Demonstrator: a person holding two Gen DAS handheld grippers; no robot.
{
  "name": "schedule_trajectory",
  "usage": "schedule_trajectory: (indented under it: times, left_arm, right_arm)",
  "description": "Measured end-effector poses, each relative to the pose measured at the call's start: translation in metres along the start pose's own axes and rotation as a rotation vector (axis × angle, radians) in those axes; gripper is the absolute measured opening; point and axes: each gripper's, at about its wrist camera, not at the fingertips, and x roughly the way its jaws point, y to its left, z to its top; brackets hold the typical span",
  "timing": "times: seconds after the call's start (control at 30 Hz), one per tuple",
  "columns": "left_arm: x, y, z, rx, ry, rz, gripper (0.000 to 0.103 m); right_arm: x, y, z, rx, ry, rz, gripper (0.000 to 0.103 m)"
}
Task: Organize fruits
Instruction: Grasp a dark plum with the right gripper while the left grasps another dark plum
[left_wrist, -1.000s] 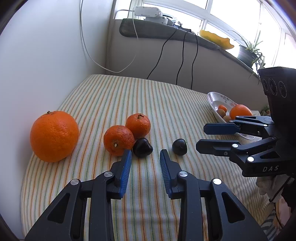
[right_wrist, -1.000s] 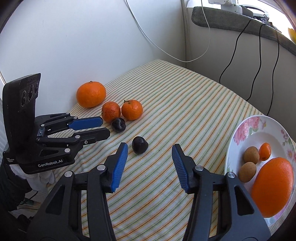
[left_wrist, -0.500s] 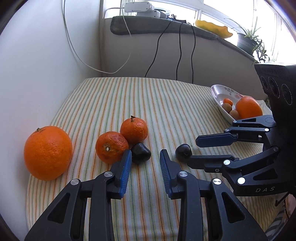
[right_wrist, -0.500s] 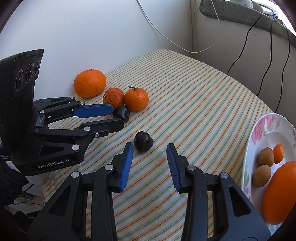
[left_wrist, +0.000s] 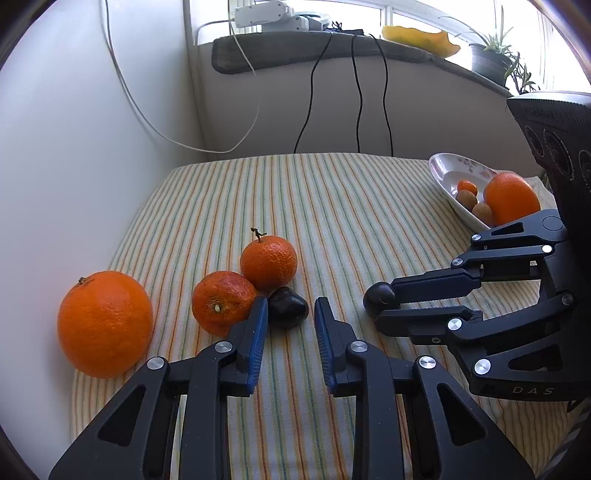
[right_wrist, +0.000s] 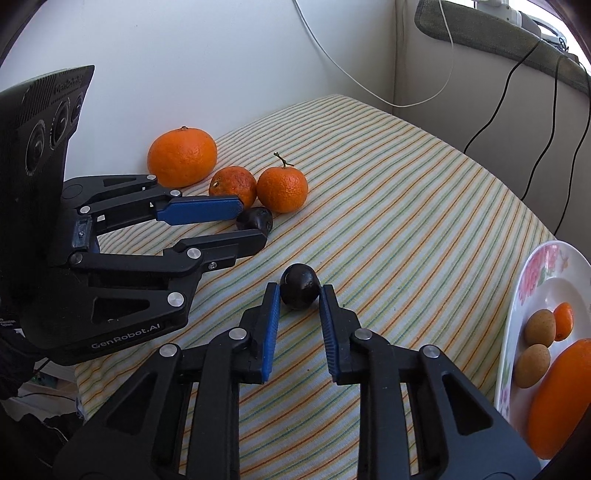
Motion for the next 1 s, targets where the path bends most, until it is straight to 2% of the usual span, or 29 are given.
schedule_trajectory:
  times: [0.07, 0.43, 0.5, 0.53, 0.6, 0.7, 0.77, 1.0]
  left_arm:
    - [0.000, 0.001, -0.001, 0.000, -0.002, 0.002, 0.019]
    - [0.001, -0.002, -0.001, 0.019, 0.006, 0.015, 0.020]
    - [0.002, -0.006, 0.000, 0.039, 0.013, 0.014, 0.027]
    - [0.003, -0.008, 0.001, 0.048, 0.017, 0.010, 0.035]
    - [0.008, -0.010, 0.001, 0.063, 0.028, 0.026, 0.039]
    - [0.012, -0.005, 0.003, 0.040, 0.037, 0.030, 0.033]
    - [0.013, 0.001, 0.003, 0.011, 0.038, 0.032, 0.023]
    - [0.004, 0.000, 0.001, -0.010, 0.022, 0.008, 0.022]
  right_arm:
    - [0.000, 0.001, 0.000, -0.001, -0.003, -0.001, 0.023]
    - [-0.013, -0.003, -0.005, 0.010, -0.023, -0.001, 0.022]
    - [-0.014, -0.004, -0.006, 0.009, -0.024, -0.001, 0.022]
    - [-0.014, -0.004, -0.006, 0.010, -0.025, 0.000, 0.022]
    - [-0.015, -0.004, -0.007, 0.013, -0.028, 0.002, 0.022]
    - [-0.020, -0.005, -0.009, 0.016, -0.033, -0.001, 0.023]
    - [-0.023, -0.007, -0.010, 0.018, -0.037, -0.003, 0.022]
    - [-0.032, -0.011, -0.012, 0.032, -0.055, -0.004, 0.022]
